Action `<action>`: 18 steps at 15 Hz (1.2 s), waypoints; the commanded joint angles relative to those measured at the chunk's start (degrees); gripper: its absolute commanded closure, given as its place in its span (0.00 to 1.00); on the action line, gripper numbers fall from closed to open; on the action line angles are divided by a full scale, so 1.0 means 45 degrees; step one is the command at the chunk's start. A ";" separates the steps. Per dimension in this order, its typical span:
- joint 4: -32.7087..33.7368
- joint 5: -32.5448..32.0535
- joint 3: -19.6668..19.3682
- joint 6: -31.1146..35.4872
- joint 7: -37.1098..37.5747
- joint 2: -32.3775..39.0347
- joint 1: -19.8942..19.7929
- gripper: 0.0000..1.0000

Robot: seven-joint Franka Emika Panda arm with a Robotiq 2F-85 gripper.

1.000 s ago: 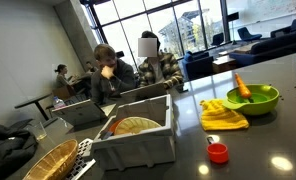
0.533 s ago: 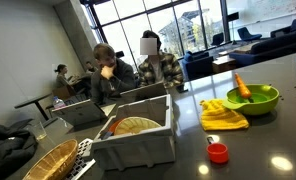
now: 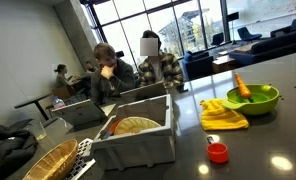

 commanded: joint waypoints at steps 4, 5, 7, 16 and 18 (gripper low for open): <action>0.0763 -0.0029 -0.0275 -0.1381 0.0754 0.0887 -0.0004 0.99; 0.0907 -0.0027 -0.0300 -0.1624 0.0795 0.1004 0.0008 0.99; 0.1361 -0.0134 -0.0349 -0.2153 0.1006 0.1425 0.0056 0.99; 0.3337 -0.1817 -0.0426 -0.3797 0.3447 0.2739 0.0611 0.99; 0.3526 -0.2171 -0.0365 -0.3753 0.3795 0.2905 0.0709 0.99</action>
